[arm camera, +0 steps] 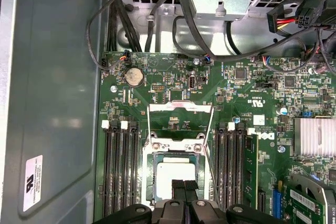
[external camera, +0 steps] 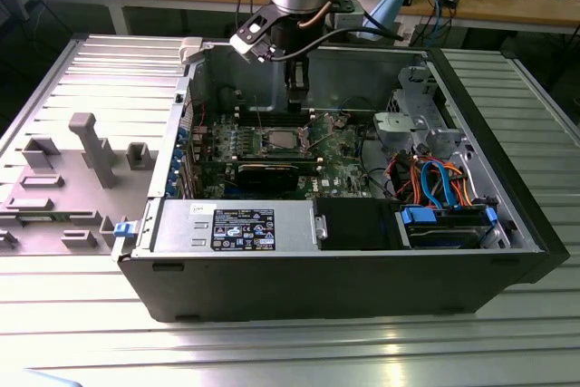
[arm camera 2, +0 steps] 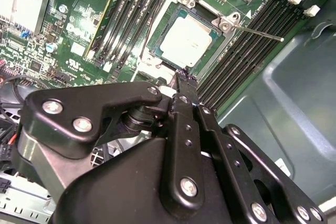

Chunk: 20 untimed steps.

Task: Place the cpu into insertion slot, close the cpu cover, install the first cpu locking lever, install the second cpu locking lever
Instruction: 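Close the cpu cover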

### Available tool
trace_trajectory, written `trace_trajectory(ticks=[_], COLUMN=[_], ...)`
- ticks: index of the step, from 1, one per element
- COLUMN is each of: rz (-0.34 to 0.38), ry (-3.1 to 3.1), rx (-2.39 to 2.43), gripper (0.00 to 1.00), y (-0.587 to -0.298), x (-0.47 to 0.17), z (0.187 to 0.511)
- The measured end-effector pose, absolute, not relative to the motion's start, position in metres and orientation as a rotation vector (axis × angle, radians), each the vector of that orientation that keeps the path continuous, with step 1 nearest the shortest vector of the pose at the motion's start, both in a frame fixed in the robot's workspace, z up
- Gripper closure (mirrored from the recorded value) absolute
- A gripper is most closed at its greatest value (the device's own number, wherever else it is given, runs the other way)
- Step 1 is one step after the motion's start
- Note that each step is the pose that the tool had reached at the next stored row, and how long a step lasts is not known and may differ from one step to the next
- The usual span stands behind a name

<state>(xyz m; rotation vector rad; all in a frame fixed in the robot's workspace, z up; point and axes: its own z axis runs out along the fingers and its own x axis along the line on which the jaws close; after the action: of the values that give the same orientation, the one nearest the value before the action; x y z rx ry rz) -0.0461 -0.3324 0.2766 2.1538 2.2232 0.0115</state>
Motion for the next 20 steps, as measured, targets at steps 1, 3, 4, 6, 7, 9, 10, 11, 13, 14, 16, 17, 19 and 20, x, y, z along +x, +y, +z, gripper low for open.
trace_trajectory(ticks=[1,3,4,6,7,9,10,11,13,14,16,17,19,20], rz=[0.011,0.011,0.011,0.011,0.011,0.011,0.011,0.011,0.011,0.011,0.011,0.011,0.011,0.011], ry=[2.223,2.223,2.223,2.223,2.223,2.223,2.223,2.223,2.223,2.223,2.223,2.223,2.223,2.223], rx=[2.154,2.154,2.154,2.154,2.154,2.154,2.154,2.154,2.154,2.154,2.154,2.154,2.154,2.154], gripper=[0.89,0.89,0.89,0.89,0.89,0.89,0.89,0.89,0.89,0.89,0.89,0.89,0.89,0.89], y=[-0.3324,-0.3324,-0.3324,-0.3325,-0.3324,-0.3324,-0.3324,-0.3324,-0.3324,-0.3324,-0.3324,-0.3324,-0.3324,-0.3324], x=[-0.0461,-0.046,-0.0458,-0.0452,-0.0448,-0.0437,-0.0435,-0.0432,-0.0427,-0.0426,-0.0425,-0.0422,-0.0417,-0.0413], z=[0.2767,0.2767,0.2767,0.2768,0.2768,0.2768,0.2767,0.2768,0.2767,0.2768,0.2768,0.2767,0.2768,0.2767])
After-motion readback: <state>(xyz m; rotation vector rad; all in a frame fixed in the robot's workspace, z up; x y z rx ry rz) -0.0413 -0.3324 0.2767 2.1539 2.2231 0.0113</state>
